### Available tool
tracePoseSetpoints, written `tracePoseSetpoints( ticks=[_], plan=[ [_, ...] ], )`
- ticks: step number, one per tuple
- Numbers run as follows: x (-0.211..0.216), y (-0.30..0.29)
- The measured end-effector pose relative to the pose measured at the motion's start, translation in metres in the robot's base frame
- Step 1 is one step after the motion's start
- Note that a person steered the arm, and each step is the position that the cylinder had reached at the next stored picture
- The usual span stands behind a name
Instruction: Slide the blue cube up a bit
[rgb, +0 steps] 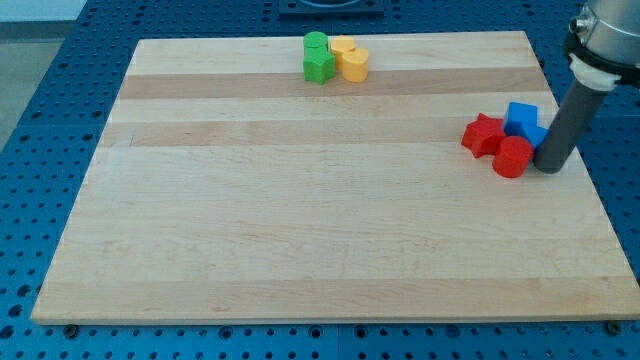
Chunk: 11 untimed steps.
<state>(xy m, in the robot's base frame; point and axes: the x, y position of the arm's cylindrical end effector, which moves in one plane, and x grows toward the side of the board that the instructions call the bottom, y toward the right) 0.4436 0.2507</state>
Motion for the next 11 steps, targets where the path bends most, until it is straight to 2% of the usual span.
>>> tracePoseSetpoints(
  ticks=[9, 11],
  plan=[
    [-0.127, 0.001],
    [-0.125, -0.036]
  ],
)
